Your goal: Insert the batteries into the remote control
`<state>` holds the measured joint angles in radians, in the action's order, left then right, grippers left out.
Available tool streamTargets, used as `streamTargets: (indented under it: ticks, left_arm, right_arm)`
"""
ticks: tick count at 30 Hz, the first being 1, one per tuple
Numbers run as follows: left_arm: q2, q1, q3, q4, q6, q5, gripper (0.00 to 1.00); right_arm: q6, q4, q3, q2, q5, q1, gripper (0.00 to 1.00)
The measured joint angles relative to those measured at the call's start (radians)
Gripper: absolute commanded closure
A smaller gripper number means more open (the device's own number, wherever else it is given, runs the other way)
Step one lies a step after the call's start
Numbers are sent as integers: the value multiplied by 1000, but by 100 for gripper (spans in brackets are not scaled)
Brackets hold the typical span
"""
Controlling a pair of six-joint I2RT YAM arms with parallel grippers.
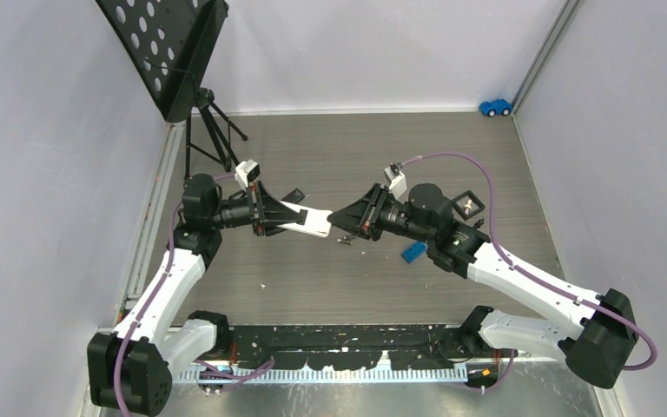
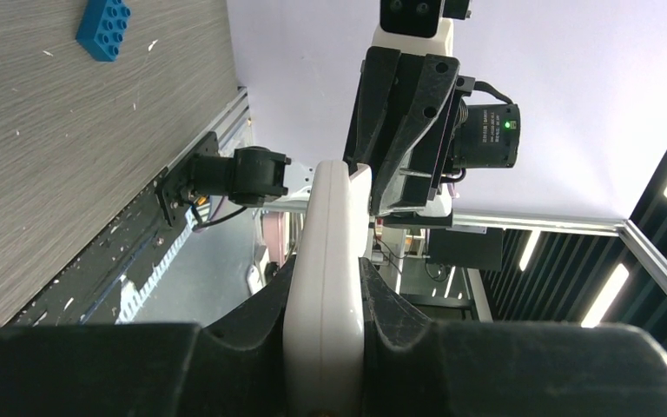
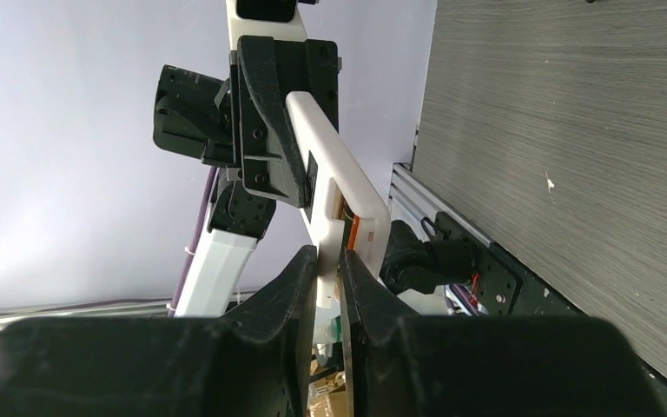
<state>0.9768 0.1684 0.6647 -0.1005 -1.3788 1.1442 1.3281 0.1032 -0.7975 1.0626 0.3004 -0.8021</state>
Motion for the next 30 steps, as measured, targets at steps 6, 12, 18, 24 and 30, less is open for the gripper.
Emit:
streamTargets:
  ticks: [6, 12, 18, 24, 30]
  left_arm:
    - [7, 0, 0, 1, 7, -4, 100]
    - [16, 0, 0, 6, 31, -10, 100]
    - [27, 1, 0, 8, 56, -9, 100]
    - [31, 1, 0, 8, 57, -9, 100]
    - [26, 1, 0, 9, 55, -10, 100]
  right_arm:
    - [-16, -23, -13, 3, 0, 1, 68]
    - [-34, -75, -16, 2, -3, 1, 49]
    - [-45, -109, -16, 2, -11, 1, 42]
    - [-48, -111, -16, 8, -11, 1, 43]
    - [-48, -89, -16, 53, -11, 1, 54]
